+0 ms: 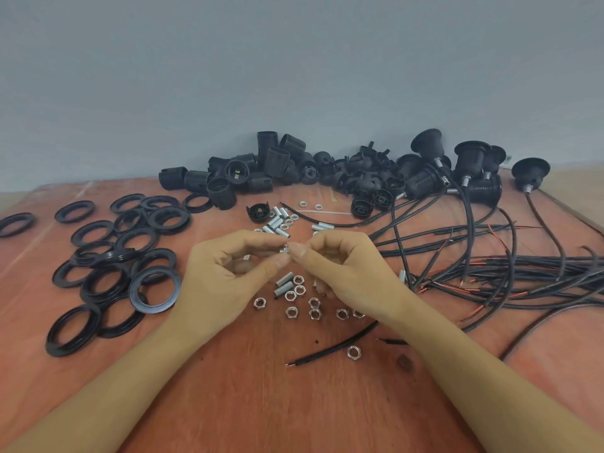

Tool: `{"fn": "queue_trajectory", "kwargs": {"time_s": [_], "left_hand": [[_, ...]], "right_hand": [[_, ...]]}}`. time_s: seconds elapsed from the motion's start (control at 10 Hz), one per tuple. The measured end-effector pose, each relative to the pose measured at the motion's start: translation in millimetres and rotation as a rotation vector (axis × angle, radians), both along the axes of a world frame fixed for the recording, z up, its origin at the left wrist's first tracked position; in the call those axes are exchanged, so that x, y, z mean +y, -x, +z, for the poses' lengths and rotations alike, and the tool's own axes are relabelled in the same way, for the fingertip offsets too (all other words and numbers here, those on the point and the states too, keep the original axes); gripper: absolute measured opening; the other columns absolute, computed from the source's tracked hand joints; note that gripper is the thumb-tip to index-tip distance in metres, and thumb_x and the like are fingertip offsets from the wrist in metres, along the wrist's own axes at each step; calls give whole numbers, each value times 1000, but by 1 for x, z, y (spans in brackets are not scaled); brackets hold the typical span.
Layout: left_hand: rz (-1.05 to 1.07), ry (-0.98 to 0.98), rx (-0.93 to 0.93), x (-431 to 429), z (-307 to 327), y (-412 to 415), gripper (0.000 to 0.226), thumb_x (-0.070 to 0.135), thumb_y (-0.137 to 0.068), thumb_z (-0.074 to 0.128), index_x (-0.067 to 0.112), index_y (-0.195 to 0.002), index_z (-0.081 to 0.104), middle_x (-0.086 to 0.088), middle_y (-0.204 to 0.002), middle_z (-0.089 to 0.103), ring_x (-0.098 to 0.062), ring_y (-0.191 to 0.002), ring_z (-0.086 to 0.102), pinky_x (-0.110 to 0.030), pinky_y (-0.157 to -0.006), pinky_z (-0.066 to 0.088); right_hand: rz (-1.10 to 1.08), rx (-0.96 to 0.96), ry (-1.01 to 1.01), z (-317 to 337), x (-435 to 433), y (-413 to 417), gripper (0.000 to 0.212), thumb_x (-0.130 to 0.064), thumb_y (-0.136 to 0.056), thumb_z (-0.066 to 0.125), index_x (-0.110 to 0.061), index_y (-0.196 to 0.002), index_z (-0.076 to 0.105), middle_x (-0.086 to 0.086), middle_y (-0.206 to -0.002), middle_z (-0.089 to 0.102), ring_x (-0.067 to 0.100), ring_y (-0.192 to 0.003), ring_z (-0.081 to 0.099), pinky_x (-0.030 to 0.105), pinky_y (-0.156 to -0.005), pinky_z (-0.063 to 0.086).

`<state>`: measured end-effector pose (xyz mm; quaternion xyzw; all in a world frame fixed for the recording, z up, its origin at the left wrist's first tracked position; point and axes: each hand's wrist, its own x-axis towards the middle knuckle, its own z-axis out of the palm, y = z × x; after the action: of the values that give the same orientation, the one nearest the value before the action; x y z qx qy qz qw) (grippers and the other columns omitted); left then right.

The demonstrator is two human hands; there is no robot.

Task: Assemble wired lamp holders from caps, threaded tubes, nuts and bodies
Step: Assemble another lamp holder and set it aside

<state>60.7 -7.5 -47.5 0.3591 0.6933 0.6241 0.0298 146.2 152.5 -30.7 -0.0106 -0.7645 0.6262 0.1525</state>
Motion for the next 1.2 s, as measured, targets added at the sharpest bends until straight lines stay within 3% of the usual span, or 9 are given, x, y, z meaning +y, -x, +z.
{"fn": "queue_trajectory", "kwargs": {"time_s": [0.1,0.2,0.4,0.5,0.6,0.7,0.8,0.9,1.2], "left_hand": [[-29,-63,28,2,4,-3,21,39,-71,75,35,-92,76,4,-91,76,-11,-80,71,-29,-72,59],[-41,-79,62,2,3,-2,21,28,-72,82,33,-92,77,5,-86,76,-10,-74,71,-22,-66,57],[-42,-82,66,2,2,-4,22,31,-75,77,20,-93,76,0,-87,76,-11,-72,71,-21,-63,56],[-30,-88,65,3,1,-3,15,22,-80,75,22,-95,74,1,-85,75,-12,-66,70,-21,-61,56],[-8,-77,67,3,-1,-1,14,14,-84,68,20,-96,72,-2,-87,73,-16,-69,70,-27,-61,59],[-30,-68,63,5,0,-3,15,11,-86,63,18,-96,71,-6,-89,67,-18,-74,70,-29,-59,59],[-43,-50,70,6,0,-3,15,11,-89,59,17,-97,71,-3,-89,62,-17,-73,70,-29,-57,58],[-44,-34,66,6,-1,-3,16,13,-90,58,20,-96,71,-1,-87,60,-18,-68,68,-31,-57,57],[-8,14,126,4,-1,-4,16,18,-85,64,24,-99,71,7,-85,61,-21,-64,65,-47,-54,56]], "right_hand": [[-38,-13,-23,-2,0,0,46,-33,-99,53,-10,-60,64,-9,-47,56,2,-44,51,13,-47,41],[-19,-7,-13,-5,2,0,28,-31,-95,61,-8,-79,68,-12,-55,60,-1,-47,53,11,-49,40],[-68,40,-75,-6,7,1,38,-29,-98,57,-22,-61,59,-10,-48,53,6,-44,48,18,-48,41],[-304,114,-461,-5,16,7,20,-38,-95,59,-27,-79,67,-17,-73,63,5,-71,58,23,-64,47],[-543,111,-891,5,36,26,33,-40,-93,59,-22,-120,65,0,-124,61,24,-116,51,40,-96,43],[-544,-191,-1152,11,56,51,64,-51,-94,50,-22,-149,35,13,-157,28,35,-143,25,50,-112,26],[-428,-407,-1214,4,70,72,71,-56,-97,40,-22,-155,16,16,-163,8,36,-150,7,54,-116,17],[-326,-532,-1201,-8,74,82,64,-53,-101,31,-21,-155,20,13,-164,3,35,-150,-5,56,-117,14],[-607,-547,-1012,6,76,96,46,-37,-96,48,-10,-133,47,20,-143,37,42,-133,29,51,-106,30]]}}
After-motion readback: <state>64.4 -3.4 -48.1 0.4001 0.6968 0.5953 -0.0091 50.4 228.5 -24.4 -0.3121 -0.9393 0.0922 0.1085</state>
